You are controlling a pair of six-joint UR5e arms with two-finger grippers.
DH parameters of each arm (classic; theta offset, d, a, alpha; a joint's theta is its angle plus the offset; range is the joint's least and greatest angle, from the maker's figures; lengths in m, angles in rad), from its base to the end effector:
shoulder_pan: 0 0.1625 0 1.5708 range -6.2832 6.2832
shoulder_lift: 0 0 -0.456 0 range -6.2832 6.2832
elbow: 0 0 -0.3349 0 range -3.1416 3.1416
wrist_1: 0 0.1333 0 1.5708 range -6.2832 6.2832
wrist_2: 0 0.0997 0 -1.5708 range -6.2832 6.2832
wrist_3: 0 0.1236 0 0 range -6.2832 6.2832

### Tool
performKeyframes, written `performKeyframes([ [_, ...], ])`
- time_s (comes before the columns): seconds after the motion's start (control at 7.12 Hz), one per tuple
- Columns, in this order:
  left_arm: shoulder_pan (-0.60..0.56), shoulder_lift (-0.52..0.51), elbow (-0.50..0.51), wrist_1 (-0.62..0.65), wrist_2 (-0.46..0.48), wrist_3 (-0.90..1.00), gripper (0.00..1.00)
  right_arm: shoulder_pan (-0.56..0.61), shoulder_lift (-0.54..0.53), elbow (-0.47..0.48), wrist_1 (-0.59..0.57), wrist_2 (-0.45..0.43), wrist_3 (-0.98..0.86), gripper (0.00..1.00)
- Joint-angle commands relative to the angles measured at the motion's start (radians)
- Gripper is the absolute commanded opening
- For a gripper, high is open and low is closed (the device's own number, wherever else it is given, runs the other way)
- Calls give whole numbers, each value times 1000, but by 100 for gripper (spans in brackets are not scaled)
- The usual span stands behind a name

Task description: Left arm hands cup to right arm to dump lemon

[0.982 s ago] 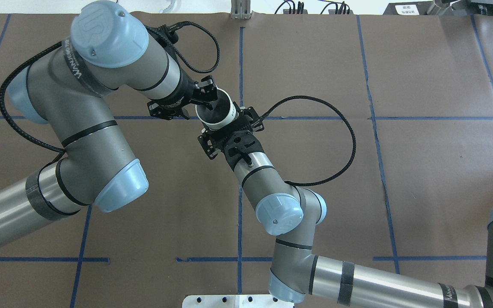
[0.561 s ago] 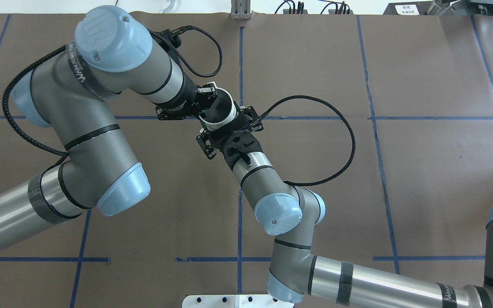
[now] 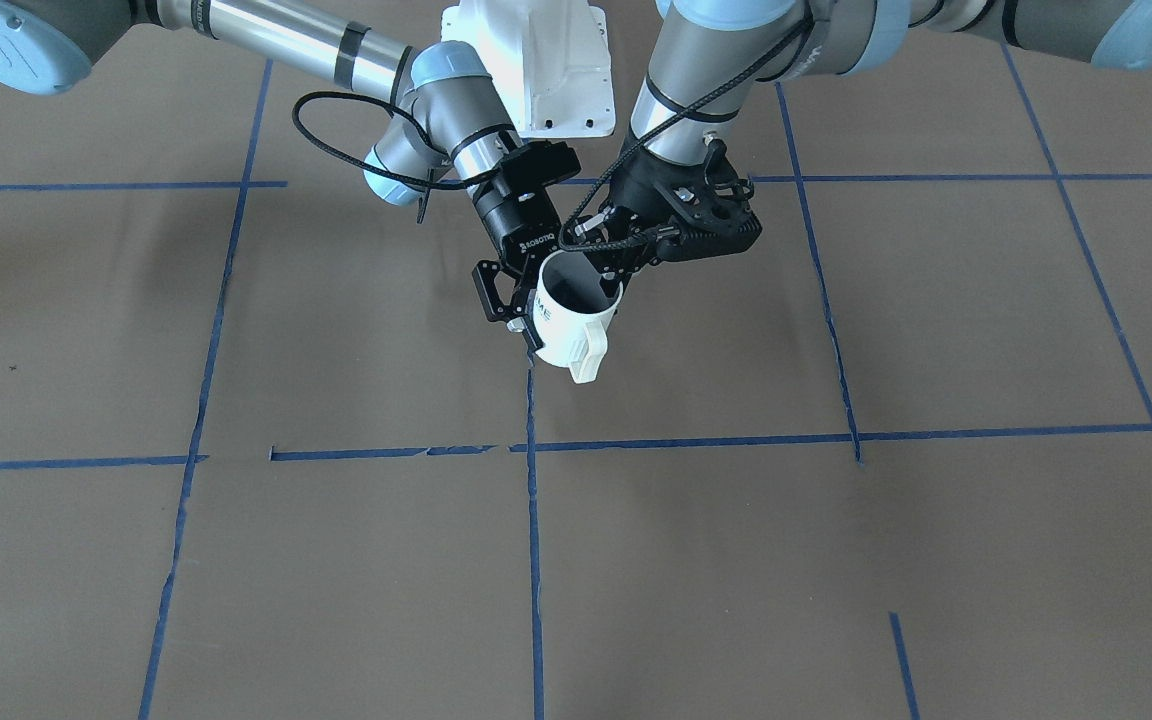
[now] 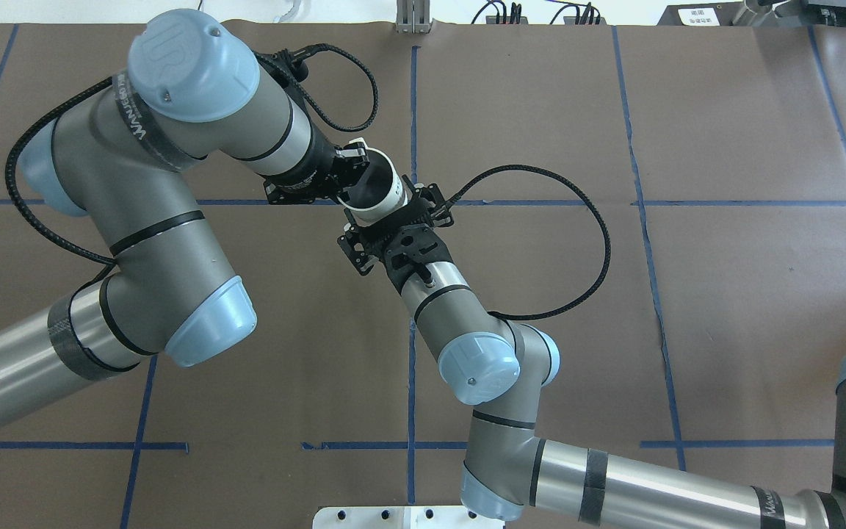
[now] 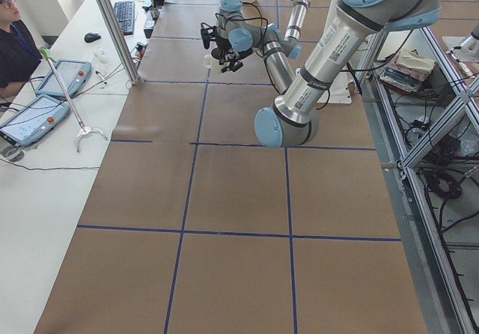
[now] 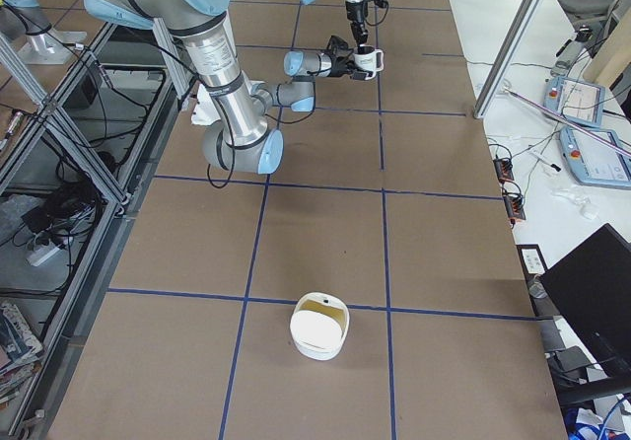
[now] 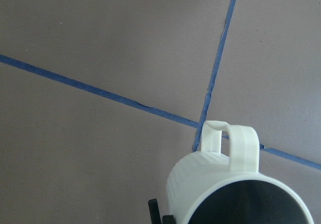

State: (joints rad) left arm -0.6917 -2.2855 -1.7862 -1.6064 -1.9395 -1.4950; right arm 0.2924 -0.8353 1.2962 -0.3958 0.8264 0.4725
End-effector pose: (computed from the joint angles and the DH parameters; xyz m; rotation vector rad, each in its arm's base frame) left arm 0.4444 -0.4833 0.2220 0.0428 1.0176 -0.3843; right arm -0.5983 -0.4068 0.2463 1.4009 -0.8110 -0.0126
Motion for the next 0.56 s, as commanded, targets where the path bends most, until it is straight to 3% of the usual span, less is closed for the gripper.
performKeyframes([
  [0.0,-31,-2,30,-1,1,27,0,-1,-2,0,0,-1,0,100],
  [0.42,-138,-3,74,-44,-4,106,0,-9,-5,2,11,-1,11,99],
])
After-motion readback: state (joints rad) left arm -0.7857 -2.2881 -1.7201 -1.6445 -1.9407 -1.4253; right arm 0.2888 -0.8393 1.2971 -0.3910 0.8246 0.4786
